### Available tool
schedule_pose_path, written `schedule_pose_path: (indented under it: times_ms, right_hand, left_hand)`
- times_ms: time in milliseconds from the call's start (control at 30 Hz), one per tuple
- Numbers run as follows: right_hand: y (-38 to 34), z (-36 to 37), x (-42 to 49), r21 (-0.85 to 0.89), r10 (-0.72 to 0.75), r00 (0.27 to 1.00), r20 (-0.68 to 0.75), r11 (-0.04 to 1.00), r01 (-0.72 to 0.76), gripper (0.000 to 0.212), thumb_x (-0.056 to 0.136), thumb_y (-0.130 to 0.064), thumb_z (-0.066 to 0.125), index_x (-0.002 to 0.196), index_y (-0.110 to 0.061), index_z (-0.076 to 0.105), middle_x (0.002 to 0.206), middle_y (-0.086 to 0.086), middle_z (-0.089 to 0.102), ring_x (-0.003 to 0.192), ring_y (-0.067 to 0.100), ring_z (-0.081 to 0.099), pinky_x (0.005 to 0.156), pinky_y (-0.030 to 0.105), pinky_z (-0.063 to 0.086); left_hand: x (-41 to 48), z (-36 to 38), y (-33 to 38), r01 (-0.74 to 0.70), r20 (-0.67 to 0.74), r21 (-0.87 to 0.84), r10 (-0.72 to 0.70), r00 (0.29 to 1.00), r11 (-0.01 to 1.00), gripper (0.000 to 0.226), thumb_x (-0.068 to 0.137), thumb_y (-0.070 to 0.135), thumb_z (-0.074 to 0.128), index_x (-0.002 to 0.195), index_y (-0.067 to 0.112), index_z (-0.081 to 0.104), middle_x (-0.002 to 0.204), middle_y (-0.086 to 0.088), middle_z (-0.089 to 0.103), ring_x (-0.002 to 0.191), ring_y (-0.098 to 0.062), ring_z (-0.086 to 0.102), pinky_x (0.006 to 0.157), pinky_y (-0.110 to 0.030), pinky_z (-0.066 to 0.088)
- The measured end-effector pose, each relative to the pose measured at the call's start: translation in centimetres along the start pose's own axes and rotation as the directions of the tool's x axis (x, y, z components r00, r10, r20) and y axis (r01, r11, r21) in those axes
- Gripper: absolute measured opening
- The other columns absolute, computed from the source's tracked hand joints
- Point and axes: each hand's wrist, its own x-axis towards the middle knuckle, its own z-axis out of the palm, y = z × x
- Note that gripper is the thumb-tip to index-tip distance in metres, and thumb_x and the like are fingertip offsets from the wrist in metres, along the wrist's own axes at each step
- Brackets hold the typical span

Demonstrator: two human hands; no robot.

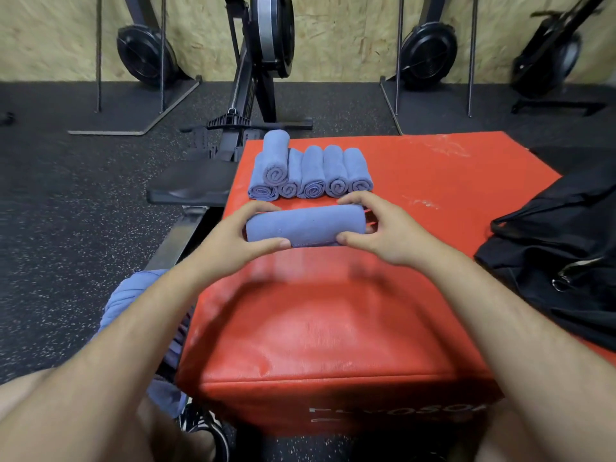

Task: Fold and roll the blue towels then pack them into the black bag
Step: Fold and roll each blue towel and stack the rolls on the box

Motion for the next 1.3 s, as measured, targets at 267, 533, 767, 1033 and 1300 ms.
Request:
schedule_pose_path:
  times_ms: [267, 533, 767, 1033, 1300]
  right_hand:
    - [-2.0, -3.1, 0.2, 0.156, -0.007, 0.99, -0.142, 0.987, 0.029, 0.045, 0.076, -0.037, 0.083, 0.115, -0.047, 0.061, 0.087, -0.004, 0.06, 0.07, 0.011, 0.048, 0.073, 0.03, 0.047]
    - [-3.0, -4.0, 1.0, 0.373, 0.001, 0.994, -0.11, 0.927, 0.04, 0.031, 0.086, -0.003, 0.075, 0.111, -0.017, 0.063, 0.082, 0.008, 0.067, 0.066, 0.017, 0.063, 0.07, 0.034, 0.055]
    - [-1.1, -3.6, 2.3, 0.319, 0.049, 0.994, -0.095, 0.948, -0.016, 0.03, 0.084, -0.004, 0.077, 0.107, -0.014, 0.061, 0.082, 0.016, 0.064, 0.069, 0.022, 0.06, 0.072, 0.05, 0.053]
    - [-0.1, -1.3, 3.5, 0.056, 0.009, 0.919, -0.394, 0.998, 0.015, 0.04, 0.074, -0.023, 0.086, 0.107, -0.023, 0.063, 0.092, -0.004, 0.063, 0.074, 0.005, 0.053, 0.069, 0.025, 0.047]
    - [-1.7, 3.2, 4.2, -0.417, -0.378, 0.82, -0.43, 0.889, 0.191, 0.046, 0.071, -0.009, 0.076, 0.116, -0.012, 0.065, 0.108, 0.009, 0.057, 0.099, 0.03, 0.059, 0.087, 0.039, 0.05]
  left_hand:
    - [2.6, -3.5, 4.4, -0.008, 0.026, -0.146, 0.012, 1.0, 0.989, 0.05, 0.074, 0.029, 0.086, 0.119, 0.029, 0.063, 0.117, 0.012, 0.067, 0.107, -0.001, 0.062, 0.09, -0.011, 0.045]
    - [4.9, -3.1, 4.8, -0.01, -0.027, -0.362, 0.001, 1.0, 0.932, 0.035, 0.076, 0.028, 0.081, 0.106, 0.015, 0.067, 0.086, -0.009, 0.066, 0.069, -0.019, 0.06, 0.066, -0.034, 0.052]
    - [6.5, -1.6, 2.3, 0.033, 0.04, -0.324, -0.021, 0.999, 0.946, 0.038, 0.069, 0.043, 0.085, 0.1, 0.034, 0.065, 0.087, -0.002, 0.068, 0.074, -0.02, 0.063, 0.076, -0.045, 0.052]
    - [8.7, -0.2, -0.3, 0.096, -0.168, -0.201, -0.131, 0.977, 0.975, 0.056, 0.074, 0.041, 0.087, 0.119, 0.033, 0.055, 0.111, 0.005, 0.064, 0.092, -0.013, 0.065, 0.079, -0.023, 0.049]
    - [8.7, 4.4, 4.5, 0.274, 0.037, -0.678, -0.34, 0.94, 0.683, 0.053, 0.092, 0.036, 0.069, 0.133, 0.012, 0.045, 0.111, -0.012, 0.069, 0.098, -0.021, 0.073, 0.083, -0.044, 0.06]
